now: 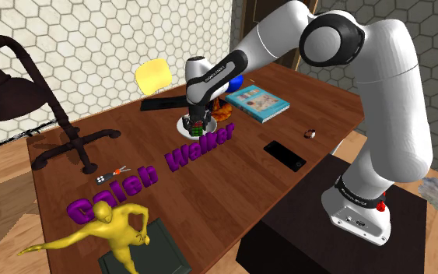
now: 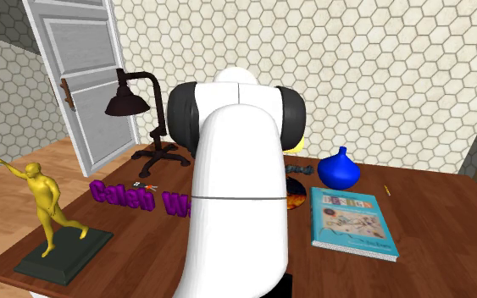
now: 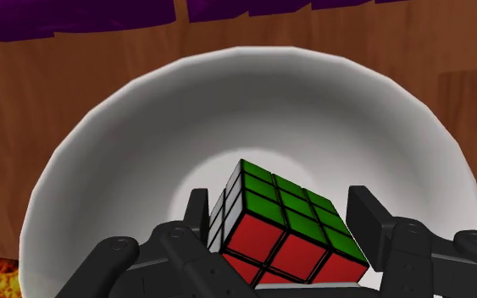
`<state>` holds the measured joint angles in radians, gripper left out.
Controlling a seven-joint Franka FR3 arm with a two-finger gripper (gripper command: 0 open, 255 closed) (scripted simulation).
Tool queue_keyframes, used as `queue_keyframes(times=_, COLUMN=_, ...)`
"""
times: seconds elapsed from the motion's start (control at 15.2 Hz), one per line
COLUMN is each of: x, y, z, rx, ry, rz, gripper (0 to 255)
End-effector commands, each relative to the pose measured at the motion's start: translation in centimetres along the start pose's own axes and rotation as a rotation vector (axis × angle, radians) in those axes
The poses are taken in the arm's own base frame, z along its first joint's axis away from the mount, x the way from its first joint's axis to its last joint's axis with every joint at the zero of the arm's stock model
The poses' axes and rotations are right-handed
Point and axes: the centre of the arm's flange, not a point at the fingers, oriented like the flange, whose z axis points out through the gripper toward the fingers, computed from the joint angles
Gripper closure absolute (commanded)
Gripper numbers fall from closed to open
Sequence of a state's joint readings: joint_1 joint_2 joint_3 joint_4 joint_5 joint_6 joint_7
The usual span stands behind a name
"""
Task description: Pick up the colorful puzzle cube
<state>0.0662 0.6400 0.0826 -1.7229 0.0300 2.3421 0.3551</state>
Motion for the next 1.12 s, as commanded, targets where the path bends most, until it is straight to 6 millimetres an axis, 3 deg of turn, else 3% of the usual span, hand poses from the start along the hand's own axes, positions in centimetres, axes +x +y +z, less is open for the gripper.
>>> queue_keyframes(times=0.0, x=0.0, y=0.0, z=-0.4, rx=0.000, ry=0.000, rz=0.000, gripper=255)
queue_keyframes(times=0.92, x=-0.3, y=-0.5, z=-7.8, rx=0.000, ry=0.000, rz=0.000, gripper=255)
queue_keyframes(times=1.06, x=-0.3, y=-0.5, z=-7.8, rx=0.000, ry=0.000, rz=0.000, gripper=255)
